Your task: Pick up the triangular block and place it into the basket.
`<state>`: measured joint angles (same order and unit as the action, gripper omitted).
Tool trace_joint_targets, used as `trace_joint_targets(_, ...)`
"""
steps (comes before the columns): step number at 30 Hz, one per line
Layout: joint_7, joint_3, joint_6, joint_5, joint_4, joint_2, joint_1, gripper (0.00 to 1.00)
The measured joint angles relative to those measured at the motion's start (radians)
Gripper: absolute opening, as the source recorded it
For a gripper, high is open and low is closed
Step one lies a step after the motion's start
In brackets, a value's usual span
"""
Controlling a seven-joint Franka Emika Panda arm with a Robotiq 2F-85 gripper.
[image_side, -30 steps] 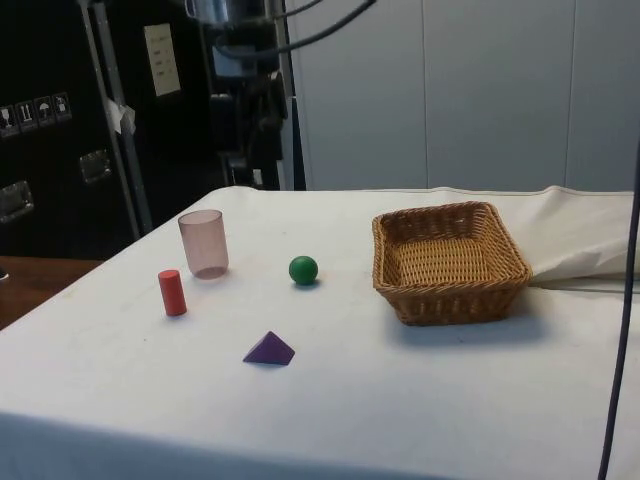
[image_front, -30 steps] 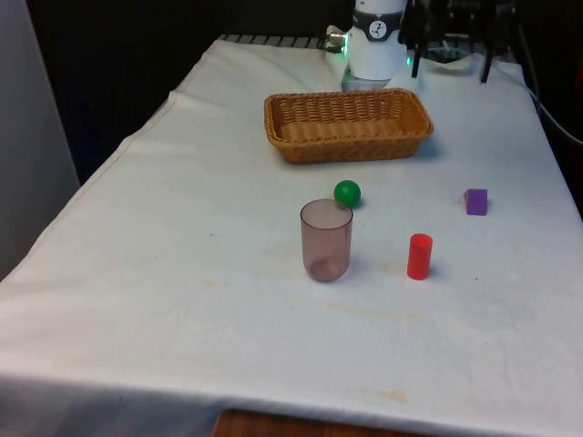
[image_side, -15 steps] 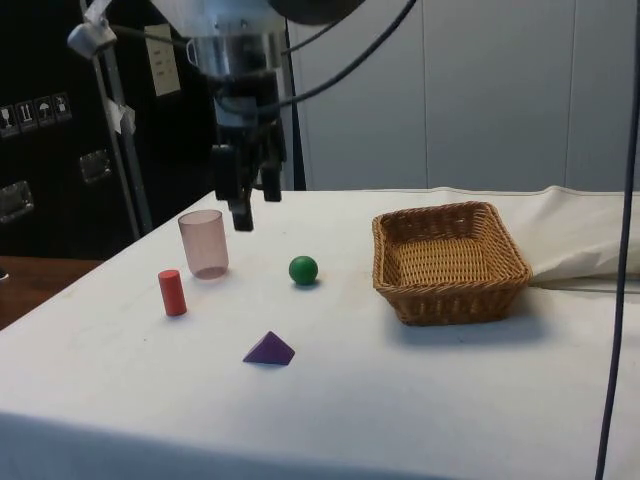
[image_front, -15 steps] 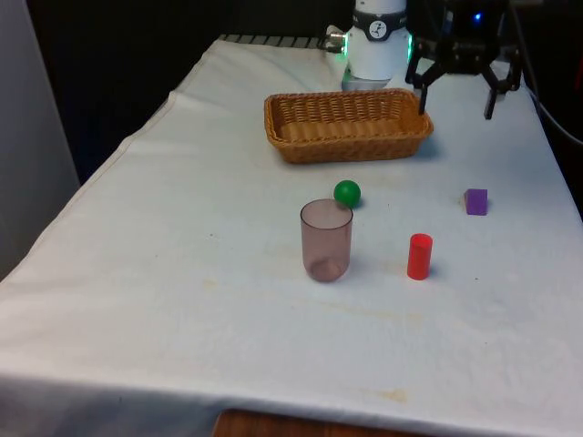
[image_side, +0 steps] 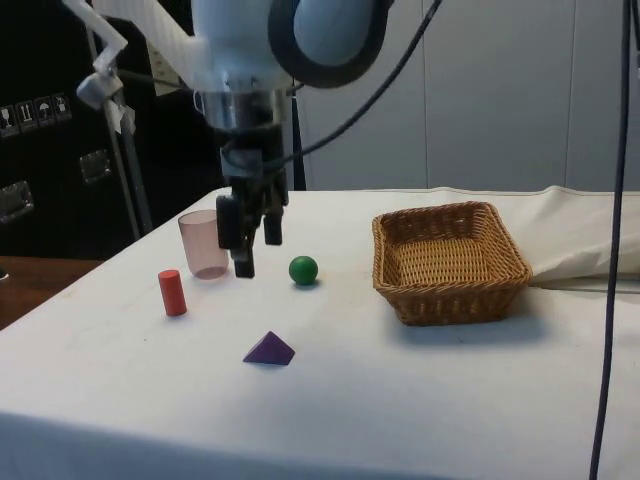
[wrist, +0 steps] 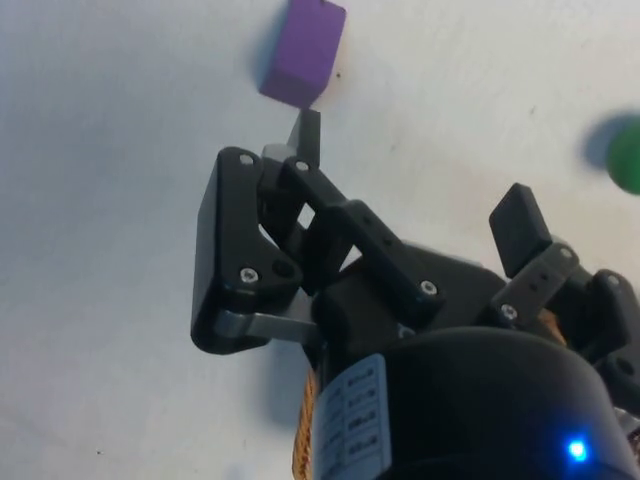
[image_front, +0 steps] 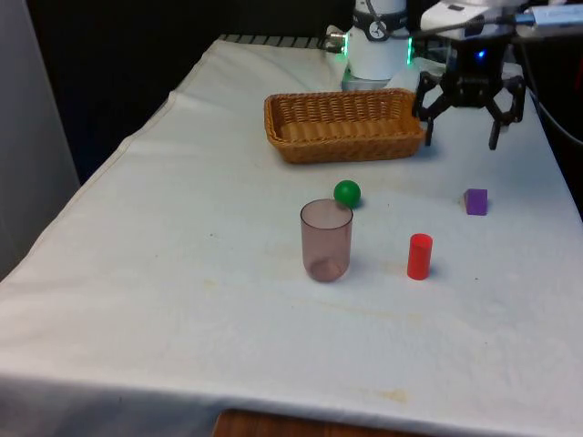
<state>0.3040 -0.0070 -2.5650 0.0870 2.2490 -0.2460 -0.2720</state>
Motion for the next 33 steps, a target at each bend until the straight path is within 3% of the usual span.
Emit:
trace_joint_targets(11, 0.010, 0.007, -0.075, -0.002, 0.010, -0.063, 0.000, 1.00)
trace_joint_targets(33, 0.105, 0.040, -0.199, -0.002, 0.022, -0.154, -0.006, 1.00)
